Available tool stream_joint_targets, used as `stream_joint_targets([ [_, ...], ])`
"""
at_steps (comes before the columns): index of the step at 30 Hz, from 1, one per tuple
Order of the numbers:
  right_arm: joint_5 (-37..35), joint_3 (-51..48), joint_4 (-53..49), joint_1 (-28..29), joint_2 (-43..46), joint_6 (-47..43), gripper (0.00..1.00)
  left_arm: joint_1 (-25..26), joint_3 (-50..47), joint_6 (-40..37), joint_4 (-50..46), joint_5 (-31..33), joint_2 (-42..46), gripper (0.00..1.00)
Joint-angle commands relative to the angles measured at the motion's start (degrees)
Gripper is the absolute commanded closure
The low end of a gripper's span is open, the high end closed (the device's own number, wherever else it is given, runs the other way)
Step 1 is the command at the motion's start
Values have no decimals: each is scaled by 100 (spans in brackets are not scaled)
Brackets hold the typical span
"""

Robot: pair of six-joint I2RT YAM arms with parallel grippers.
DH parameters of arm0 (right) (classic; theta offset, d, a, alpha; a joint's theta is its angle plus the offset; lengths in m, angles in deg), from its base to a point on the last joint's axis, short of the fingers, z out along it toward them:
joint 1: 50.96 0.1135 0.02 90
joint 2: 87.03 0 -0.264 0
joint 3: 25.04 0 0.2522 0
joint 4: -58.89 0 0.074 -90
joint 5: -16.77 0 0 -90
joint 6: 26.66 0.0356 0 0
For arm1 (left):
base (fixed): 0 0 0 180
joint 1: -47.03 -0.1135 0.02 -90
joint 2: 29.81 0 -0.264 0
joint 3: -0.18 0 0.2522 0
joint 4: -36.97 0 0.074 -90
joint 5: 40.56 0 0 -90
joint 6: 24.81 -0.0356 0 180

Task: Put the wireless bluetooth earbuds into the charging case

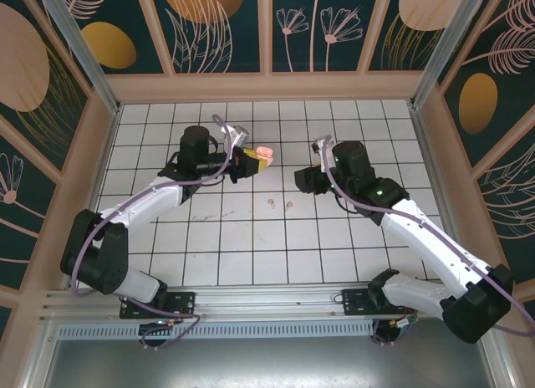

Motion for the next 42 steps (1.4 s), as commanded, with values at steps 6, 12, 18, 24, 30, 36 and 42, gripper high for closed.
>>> stream_joint_targets([
  [6,-381,-317,312,72,-382,1376,37,-29,-352,55,1107,1166,771,100],
  [12,-493,61,115,441,-1194,1761,37,-29,-680,-94,1661,1935,1291,100],
  [18,-760,645,-215,871,-2286,1916,39,-29,-1244,-285,2752,2400,1645,100],
  [24,-826,1083,-337,1078,-3254,1655,42,-29,-1792,-406,3758,2794,1929,100],
  [30,-915,1533,-465,1176,-3997,1410,47,-29,-2071,-401,4218,3015,2132,100],
  [36,-951,1873,-572,1215,-4444,1128,49,-29,-2071,-341,4251,2825,2057,100],
  [42,-891,2063,-649,1222,-4772,910,52,-29,-2145,-164,4485,2733,1984,100],
])
